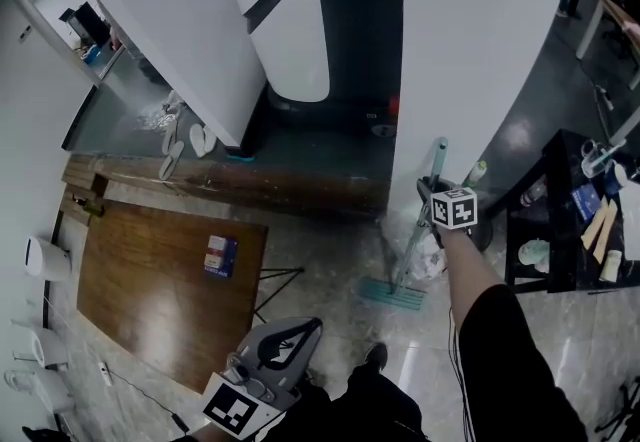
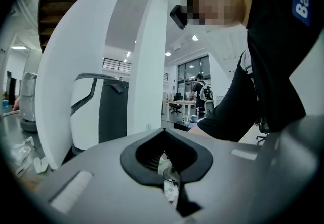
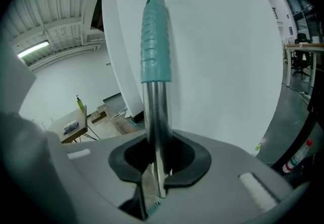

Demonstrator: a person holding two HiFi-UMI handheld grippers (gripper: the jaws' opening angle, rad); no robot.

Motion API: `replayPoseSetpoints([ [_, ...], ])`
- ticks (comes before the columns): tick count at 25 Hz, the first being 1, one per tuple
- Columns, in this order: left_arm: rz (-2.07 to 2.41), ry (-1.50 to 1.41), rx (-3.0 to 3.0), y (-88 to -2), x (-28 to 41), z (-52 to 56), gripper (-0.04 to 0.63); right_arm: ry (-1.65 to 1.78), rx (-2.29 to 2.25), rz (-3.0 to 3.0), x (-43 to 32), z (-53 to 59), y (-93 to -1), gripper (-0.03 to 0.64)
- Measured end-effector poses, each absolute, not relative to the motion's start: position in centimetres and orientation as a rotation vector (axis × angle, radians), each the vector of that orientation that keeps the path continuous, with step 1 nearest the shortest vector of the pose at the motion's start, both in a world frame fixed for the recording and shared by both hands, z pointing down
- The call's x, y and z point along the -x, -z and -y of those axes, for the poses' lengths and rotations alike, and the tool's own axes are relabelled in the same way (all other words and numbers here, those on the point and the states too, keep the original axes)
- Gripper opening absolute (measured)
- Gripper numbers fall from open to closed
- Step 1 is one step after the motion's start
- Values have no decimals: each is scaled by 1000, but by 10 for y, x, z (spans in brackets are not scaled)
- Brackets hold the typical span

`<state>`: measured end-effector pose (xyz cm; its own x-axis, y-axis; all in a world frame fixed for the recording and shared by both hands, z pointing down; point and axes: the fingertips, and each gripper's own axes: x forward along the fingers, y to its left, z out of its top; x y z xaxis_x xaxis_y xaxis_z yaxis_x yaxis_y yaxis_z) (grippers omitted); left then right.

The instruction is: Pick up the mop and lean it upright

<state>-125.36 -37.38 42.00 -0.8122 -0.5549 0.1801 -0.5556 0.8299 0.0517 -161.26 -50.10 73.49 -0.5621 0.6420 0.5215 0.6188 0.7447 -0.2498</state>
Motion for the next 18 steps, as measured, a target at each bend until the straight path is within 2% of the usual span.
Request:
replayPoseSetpoints([
  [6,2811,13,-859,-420,1250,376,18,-60,897,2341,1616,503,-739,73],
  [7,2811,13,-857,-420,1249,376,18,-63,881,2334,1616,503,-741,118],
  [8,2811,11,-855,-420,1248,376,18,-67,865,2324,1615,503,-743,195],
  [10,2812,4,-853,-419,1247,376,18,-70,837,2303,1613,504,-748,278],
  [15,2814,12,-862,-418,1244,377,18,-45,778,2287,1606,514,-756,393],
  [18,2814,15,-882,-418,1243,380,18,-29,745,2288,1597,527,-755,423],
])
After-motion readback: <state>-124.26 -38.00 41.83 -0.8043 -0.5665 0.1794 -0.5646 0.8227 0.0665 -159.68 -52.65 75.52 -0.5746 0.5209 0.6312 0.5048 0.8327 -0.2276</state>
